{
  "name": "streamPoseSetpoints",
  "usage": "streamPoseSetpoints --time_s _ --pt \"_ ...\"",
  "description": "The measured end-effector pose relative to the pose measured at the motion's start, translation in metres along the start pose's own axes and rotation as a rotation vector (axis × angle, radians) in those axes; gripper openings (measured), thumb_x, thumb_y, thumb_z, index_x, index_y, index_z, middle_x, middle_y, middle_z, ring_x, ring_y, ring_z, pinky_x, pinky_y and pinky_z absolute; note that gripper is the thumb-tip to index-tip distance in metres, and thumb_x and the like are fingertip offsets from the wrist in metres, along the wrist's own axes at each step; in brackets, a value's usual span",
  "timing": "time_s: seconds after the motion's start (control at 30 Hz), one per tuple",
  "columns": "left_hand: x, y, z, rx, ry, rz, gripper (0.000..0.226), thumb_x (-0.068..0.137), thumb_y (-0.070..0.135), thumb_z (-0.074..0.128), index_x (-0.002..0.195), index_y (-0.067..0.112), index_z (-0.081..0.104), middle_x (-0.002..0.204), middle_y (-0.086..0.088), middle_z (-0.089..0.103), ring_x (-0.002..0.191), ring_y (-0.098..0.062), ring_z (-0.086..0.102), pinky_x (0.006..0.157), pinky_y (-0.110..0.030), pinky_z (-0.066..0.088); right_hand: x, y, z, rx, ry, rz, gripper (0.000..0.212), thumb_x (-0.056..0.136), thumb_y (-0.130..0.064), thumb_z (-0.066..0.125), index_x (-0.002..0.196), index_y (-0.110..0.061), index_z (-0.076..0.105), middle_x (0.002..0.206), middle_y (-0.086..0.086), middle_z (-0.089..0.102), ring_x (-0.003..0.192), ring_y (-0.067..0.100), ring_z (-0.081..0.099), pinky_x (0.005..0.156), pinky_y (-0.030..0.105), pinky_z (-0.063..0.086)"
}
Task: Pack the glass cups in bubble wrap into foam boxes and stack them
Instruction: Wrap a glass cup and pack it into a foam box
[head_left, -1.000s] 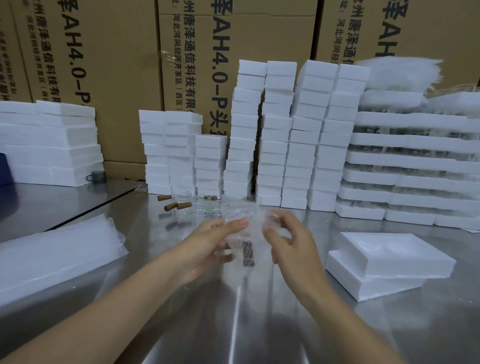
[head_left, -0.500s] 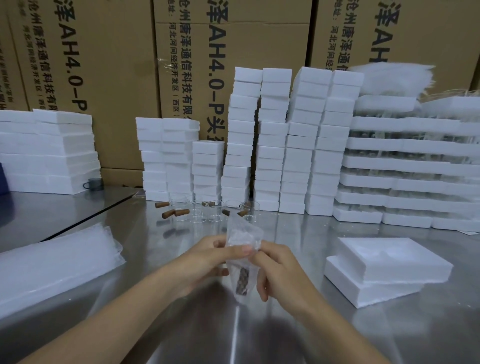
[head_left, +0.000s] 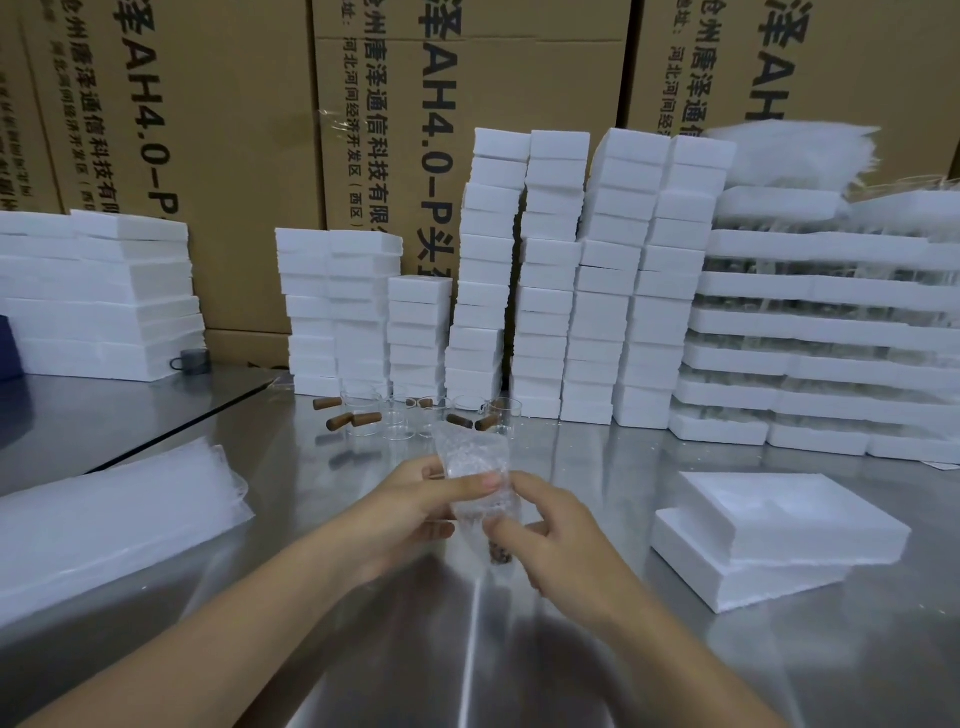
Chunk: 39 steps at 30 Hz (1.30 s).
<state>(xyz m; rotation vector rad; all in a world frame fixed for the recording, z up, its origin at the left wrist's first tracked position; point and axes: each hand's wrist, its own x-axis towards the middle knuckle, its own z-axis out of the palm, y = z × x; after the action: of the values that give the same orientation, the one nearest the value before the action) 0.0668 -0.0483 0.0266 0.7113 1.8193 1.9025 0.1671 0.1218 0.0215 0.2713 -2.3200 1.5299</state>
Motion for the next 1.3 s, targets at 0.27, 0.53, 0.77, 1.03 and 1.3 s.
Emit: streamPoseSetpoints --time_s 0.27,0.53,0.77,1.03,1.3 --pt "0.005 0.003 -0.002 -0.230 0.105 0.049 0.086 0.062 0.037 0.100 0.137 0.019 0.064 0.117 -0.010 0.080 0.087 -0.020 0.073 0.076 -0.031 0.049 0.007 0.014 -0.001 -0.139 0.226 0.013 0.033 0.088 -0.041 0.079 0.117 -0.044 0.064 0.108 -0.029 0.065 0.084 0.000 0.064 0.074 0.012 0.046" --pt "0.004 0.003 -0.001 -0.131 0.040 0.033 0.072 0.062 0.040 0.101 0.128 0.033 0.072 0.125 -0.002 0.077 0.101 -0.015 0.071 0.076 -0.028 0.055 0.014 0.014 -0.007 0.207 0.333 0.029 0.003 0.092 -0.024 0.079 0.095 -0.024 0.079 0.081 -0.003 0.075 0.075 0.005 0.065 0.070 0.025 0.052" --pt "0.002 -0.003 0.004 -0.006 -0.024 0.012 0.074 0.067 0.022 0.093 0.135 0.027 0.065 0.126 -0.009 0.077 0.107 -0.022 0.073 0.090 -0.038 0.051 0.012 0.014 -0.008 0.084 0.207 -0.031 0.025 0.086 -0.002 0.081 0.089 -0.026 0.073 0.082 -0.013 0.072 0.074 0.005 0.061 0.077 0.031 0.051" --pt "0.005 -0.006 0.000 0.001 -0.042 0.012 0.075 0.066 0.024 0.097 0.133 0.018 0.064 0.128 -0.017 0.076 0.109 -0.024 0.072 0.099 -0.042 0.048 0.012 0.020 -0.009 -0.002 0.189 -0.056 0.021 0.085 -0.008 0.084 0.090 -0.025 0.072 0.084 -0.012 0.071 0.076 0.006 0.059 0.072 0.022 0.047" --pt "0.013 -0.010 -0.002 -0.110 0.324 -0.019 0.071 0.050 0.058 0.092 0.112 0.025 0.077 0.108 -0.002 0.080 0.092 -0.020 0.066 0.073 -0.034 0.040 0.009 0.012 -0.039 -0.664 0.513 -0.094 0.030 0.089 -0.019 0.073 0.119 -0.026 0.069 0.122 -0.005 0.063 0.119 0.018 0.055 0.102 0.036 0.042"
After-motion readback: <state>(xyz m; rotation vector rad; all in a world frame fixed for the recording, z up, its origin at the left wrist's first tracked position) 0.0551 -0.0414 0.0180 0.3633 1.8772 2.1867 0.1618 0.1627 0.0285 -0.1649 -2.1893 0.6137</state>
